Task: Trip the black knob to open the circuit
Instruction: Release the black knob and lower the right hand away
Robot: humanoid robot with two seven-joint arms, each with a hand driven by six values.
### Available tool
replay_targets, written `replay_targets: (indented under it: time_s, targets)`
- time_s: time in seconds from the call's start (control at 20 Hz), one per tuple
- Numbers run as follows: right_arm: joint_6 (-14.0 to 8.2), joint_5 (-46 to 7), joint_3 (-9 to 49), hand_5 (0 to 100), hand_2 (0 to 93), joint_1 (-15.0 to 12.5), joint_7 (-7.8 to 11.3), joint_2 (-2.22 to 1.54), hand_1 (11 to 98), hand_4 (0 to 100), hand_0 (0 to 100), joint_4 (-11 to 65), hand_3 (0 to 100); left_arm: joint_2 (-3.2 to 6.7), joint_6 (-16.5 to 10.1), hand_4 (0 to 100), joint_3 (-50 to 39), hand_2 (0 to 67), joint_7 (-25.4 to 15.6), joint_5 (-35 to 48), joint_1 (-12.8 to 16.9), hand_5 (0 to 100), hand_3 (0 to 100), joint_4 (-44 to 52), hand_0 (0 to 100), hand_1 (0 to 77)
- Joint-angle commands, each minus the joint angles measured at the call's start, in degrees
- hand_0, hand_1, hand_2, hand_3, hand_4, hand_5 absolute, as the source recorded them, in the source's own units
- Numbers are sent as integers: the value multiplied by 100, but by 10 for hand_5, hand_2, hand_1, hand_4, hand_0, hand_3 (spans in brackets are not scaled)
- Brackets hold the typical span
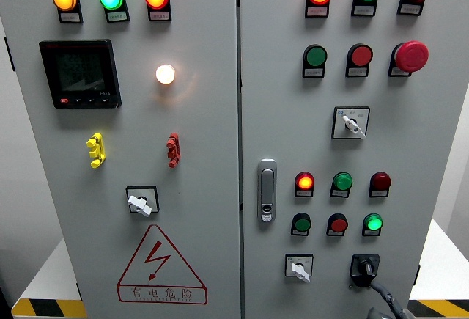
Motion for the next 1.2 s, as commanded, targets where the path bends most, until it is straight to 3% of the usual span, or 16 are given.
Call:
replay_targets:
  time_s: [0.0, 0.05, 0.1, 0.15, 0.2, 0.25, 0.3, 0.4, 0.7, 0.85, 1.15]
  targets:
    - [9, -9, -9, 1000, 0, -86, 16, 9, 647, 983, 1000, 109, 941, 6, 0, 65, 0, 130, 0, 0, 0, 15, 213, 0, 0, 31]
    - [9, -9, -9, 1000, 0, -113, 16, 9, 547, 937, 1000, 162, 897, -2, 0, 65, 0, 130, 0, 0, 8, 15, 213, 0, 0, 31]
    - [9, -61, -9, 1000, 0, -131, 16, 17, 505, 773, 1000, 206, 757, 6, 0, 65, 0, 130, 0, 0, 0, 15, 213, 0, 0, 31]
    - [9, -88, -17, 975, 0, -139, 8, 44, 502, 665, 1000, 241, 686, 6, 0, 65, 0, 130, 0, 0, 0, 15, 213, 0, 0, 31]
    - [0, -114, -35, 791, 4, -174, 8, 44, 496, 512, 1000, 346, 572, 6, 0, 65, 0, 130, 0, 0, 0, 15, 213, 0, 0, 31]
    - [0, -115, -52, 701, 11, -244, 8, 44, 491, 418, 1000, 391, 500, 6, 0, 65, 0, 130, 0, 0, 0, 15, 213, 0, 0, 30]
    - [0, -115, -61, 658, 13, -306, 8, 26, 489, 377, 1000, 426, 457, -2, 0, 65, 0, 130, 0, 0, 0, 15, 213, 0, 0, 30]
    - [0, -167, -79, 537, 23, -516, 8, 26, 467, 263, 1000, 601, 327, -3, 0, 65, 0, 130, 0, 0, 8, 15, 213, 0, 0, 30]
    - [9, -510, -123, 381, 45, -1052, 16, 35, 446, 152, 1000, 997, 187, -2, 0, 66, 0, 130, 0, 0, 0, 15, 213, 0, 0, 30]
    - [9, -720, -158, 317, 57, -1185, 16, 61, 444, 108, 1000, 1068, 137, 6, 0, 66, 0, 130, 0, 0, 8, 15, 213, 0, 0, 30]
    - [0, -897, -158, 276, 69, -1273, 25, 70, 441, 77, 1000, 1129, 101, 6, 0, 66, 0, 130, 0, 0, 0, 15, 213, 0, 0, 30]
